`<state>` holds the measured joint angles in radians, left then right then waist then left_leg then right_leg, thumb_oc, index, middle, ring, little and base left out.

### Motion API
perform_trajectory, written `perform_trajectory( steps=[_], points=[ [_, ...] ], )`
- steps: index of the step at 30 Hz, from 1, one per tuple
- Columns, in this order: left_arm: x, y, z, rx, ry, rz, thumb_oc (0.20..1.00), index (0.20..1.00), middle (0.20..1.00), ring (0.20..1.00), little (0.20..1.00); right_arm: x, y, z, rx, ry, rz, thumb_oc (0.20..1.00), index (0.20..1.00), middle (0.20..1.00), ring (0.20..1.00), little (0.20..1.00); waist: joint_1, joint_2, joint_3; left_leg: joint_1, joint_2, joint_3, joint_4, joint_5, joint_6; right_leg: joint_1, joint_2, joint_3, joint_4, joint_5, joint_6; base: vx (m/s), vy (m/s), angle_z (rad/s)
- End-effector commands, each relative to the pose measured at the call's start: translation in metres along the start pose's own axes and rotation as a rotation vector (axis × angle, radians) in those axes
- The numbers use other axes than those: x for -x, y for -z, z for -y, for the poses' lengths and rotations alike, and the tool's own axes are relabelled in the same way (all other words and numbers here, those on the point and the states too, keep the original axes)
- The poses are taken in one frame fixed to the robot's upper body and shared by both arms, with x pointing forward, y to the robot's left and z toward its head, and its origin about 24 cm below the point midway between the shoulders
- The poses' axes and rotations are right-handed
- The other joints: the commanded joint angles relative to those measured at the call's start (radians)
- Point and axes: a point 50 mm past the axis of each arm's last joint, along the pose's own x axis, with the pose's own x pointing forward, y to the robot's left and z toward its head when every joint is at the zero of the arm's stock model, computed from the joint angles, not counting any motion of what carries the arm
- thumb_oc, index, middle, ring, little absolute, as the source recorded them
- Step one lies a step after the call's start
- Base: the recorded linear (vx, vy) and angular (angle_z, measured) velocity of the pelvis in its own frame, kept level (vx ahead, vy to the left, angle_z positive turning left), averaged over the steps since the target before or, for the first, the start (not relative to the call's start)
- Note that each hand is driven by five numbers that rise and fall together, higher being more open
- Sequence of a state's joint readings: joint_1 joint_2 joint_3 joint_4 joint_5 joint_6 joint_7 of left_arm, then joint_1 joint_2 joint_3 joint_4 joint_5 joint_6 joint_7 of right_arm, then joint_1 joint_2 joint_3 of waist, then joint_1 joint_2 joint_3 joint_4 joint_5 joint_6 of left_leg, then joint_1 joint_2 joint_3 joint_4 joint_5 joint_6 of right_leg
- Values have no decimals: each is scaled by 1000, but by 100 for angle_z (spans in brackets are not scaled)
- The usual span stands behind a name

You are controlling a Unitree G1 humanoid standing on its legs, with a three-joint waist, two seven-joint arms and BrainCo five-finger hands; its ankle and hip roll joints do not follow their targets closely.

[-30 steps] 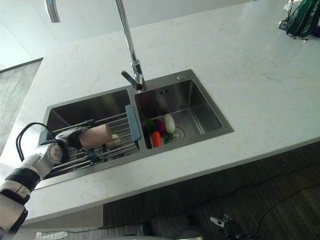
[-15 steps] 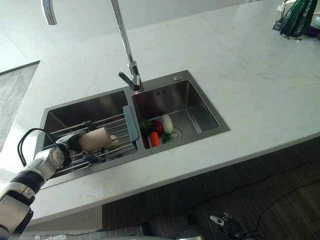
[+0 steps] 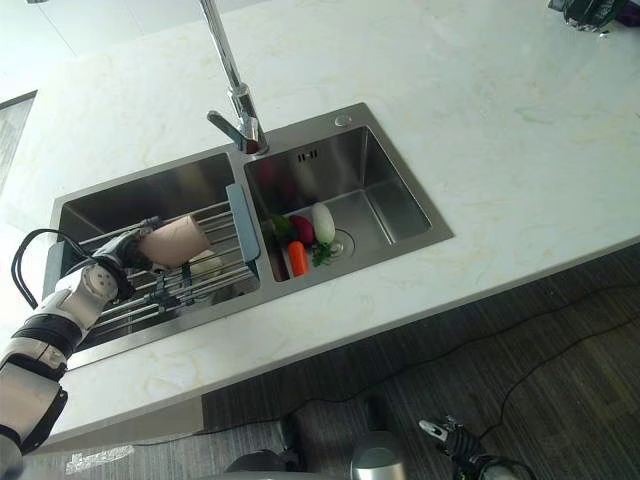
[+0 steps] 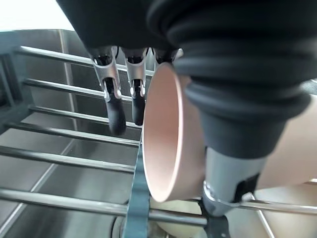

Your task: Place the dishes in the dishwasher.

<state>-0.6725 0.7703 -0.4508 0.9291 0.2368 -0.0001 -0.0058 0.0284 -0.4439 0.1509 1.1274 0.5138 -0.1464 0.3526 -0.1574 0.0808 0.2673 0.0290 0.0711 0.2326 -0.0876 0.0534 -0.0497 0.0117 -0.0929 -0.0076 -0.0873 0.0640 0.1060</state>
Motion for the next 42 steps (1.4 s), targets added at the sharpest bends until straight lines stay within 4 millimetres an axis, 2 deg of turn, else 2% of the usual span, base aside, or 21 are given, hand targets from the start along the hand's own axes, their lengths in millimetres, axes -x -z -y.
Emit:
perform_trajectory(
  steps=[1, 9, 16, 19, 24, 25, 28, 29, 36, 42],
  points=[
    [2, 26, 8, 38, 40, -146, 200, 200, 200, 200, 200, -5, -23, -1, 39, -14, 68, 1000, 1000, 1000, 1000, 1000, -10, -26, 8, -5, 23, -54, 0, 31, -2, -59, -7, -23, 32, 43, 33, 0, 0, 0],
    [3, 15, 19, 134, -48, -47, 200, 200, 200, 200, 200, -6, -17, -5, 26, -13, 54, 1000, 1000, 1000, 1000, 1000, -2, -23, 5, 3, 20, -60, 0, 28, -1, -49, -11, -32, 35, 39, 31, 0, 0, 0],
    [9, -3, 39, 239, -76, 83, 200, 200, 200, 200, 200, -3, -1, 0, -118, 43, 10, 1000, 1000, 1000, 1000, 1000, 21, -17, -3, 12, 14, -69, 0, 16, 4, -32, -16, -51, 31, 32, 30, 5, -6, 1],
    [15, -8, 24, 330, -276, 145, 200, 200, 200, 200, 200, 0, 6, 2, -93, 62, 7, 1000, 1000, 1000, 1000, 1000, 31, -14, -17, 22, 11, -68, 0, 8, 4, -18, -20, -61, 26, 26, 30, 39, -19, 2],
    [26, -7, 4, 379, -488, 203, 200, 200, 200, 200, 200, 3, 19, 1, -120, 80, -9, 1000, 1000, 1000, 1000, 1000, 49, -14, -34, 37, 10, -71, 0, -1, 4, 4, -25, -73, 21, 21, 30, 59, -31, 3],
    [33, -8, -4, 393, -577, 232, 200, 200, 200, 200, 200, 5, 25, 0, -142, 92, -14, 1000, 1000, 1000, 1000, 1000, 59, -16, -41, 45, 9, -75, 0, -6, 5, 17, -27, -81, 16, 19, 29, 75, -60, 14],
    [42, -8, -10, 405, -672, 273, 200, 200, 200, 200, 200, 7, 32, -1, -151, 99, -26, 1000, 1000, 1000, 1000, 1000, 70, -18, -52, 52, 10, -77, 0, -13, 5, 29, -29, -90, 13, 14, 29, 48, -53, 14],
    [51, -11, -19, 404, -769, 317, 200, 200, 200, 200, 200, 8, 39, -4, -140, 102, -40, 1000, 1000, 1000, 1000, 1000, 81, -19, -66, 59, 10, -82, 0, -20, 5, 40, -29, -98, 11, 8, 28, 39, -71, 4],
    [76, -16, -38, 366, -982, 407, 200, 200, 200, 200, 200, 11, 51, -6, -176, 119, -74, 1000, 1000, 1000, 1000, 1000, 111, -15, -103, 86, 1, -103, 0, -44, 7, 84, -32, -119, 9, -19, 20, 19, -45, 6],
    [97, -7, -55, 297, -1121, 410, 200, 200, 200, 200, 200, 11, 54, -9, -178, 108, -91, 1000, 1000, 1000, 1000, 1000, 145, -6, -135, 112, 1, -127, 0, -58, 8, 128, -33, -145, 14, -51, 8, 17, -41, 9]
  ],
)
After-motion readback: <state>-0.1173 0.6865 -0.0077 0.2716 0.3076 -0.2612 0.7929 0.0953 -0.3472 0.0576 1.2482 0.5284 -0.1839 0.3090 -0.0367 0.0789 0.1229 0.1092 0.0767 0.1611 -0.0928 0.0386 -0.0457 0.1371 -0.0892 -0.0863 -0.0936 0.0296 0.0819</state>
